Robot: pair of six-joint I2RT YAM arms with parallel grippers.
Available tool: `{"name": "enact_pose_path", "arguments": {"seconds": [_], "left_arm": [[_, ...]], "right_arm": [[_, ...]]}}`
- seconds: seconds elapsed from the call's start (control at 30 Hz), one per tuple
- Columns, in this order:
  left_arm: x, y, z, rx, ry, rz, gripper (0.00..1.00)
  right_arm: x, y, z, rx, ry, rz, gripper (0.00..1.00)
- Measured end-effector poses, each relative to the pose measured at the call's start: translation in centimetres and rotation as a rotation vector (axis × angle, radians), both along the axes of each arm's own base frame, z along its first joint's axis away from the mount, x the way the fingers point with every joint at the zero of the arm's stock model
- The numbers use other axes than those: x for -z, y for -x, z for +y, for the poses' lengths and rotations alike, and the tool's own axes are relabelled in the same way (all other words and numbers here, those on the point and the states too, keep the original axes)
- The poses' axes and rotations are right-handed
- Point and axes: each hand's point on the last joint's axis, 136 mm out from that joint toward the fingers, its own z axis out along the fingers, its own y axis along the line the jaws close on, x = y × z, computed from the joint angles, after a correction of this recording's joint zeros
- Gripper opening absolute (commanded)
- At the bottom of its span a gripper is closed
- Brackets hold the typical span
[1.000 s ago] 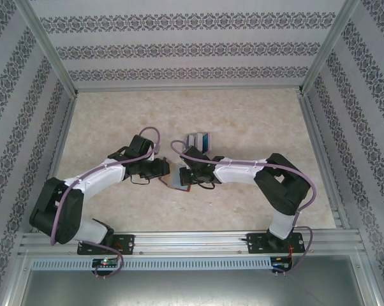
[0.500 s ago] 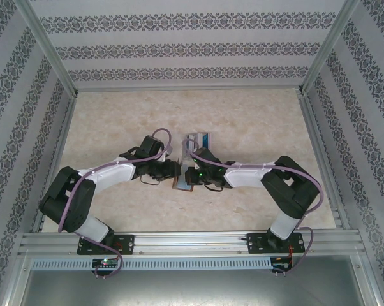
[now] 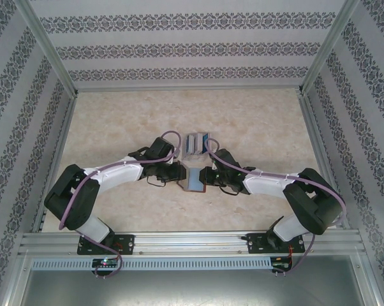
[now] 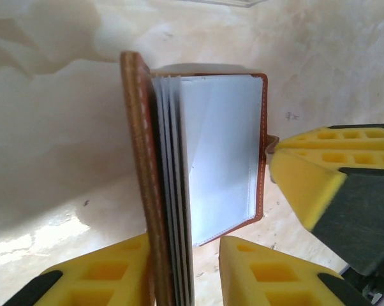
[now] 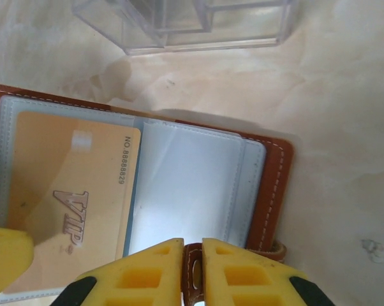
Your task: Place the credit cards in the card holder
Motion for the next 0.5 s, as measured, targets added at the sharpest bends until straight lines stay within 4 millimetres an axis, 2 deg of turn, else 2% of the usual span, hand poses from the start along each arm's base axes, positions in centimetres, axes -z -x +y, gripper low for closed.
{"name": "enact_pose_path", "arguments": {"seconds": [0.13,0.33,0.4,0.5], "left_arm": [[-0.9,-0.1,-1.0,0.018,-0.007,-0.021,0.39],[-2.5,0.0,-3.0,0.061,0.012,-0.048,0.4],[-2.4,0.0,-3.8,0.078,0.022,-0.031,0.38],[-0.9,-0.4,-4.9,0.096,0.026,0.02,0.37]], "right_arm": [[0.3,0.2,-0.1,0.009,-0.03,0.007,0.06],[0.7,0.0,0.9,0.001,-0.09,0.012,0.04],[1.0,-0.1,1.0,0.01,-0.103,0.018,0.06],[1.2,-0.2,0.6,0.029,-0.117,0.018,0.14]]}}
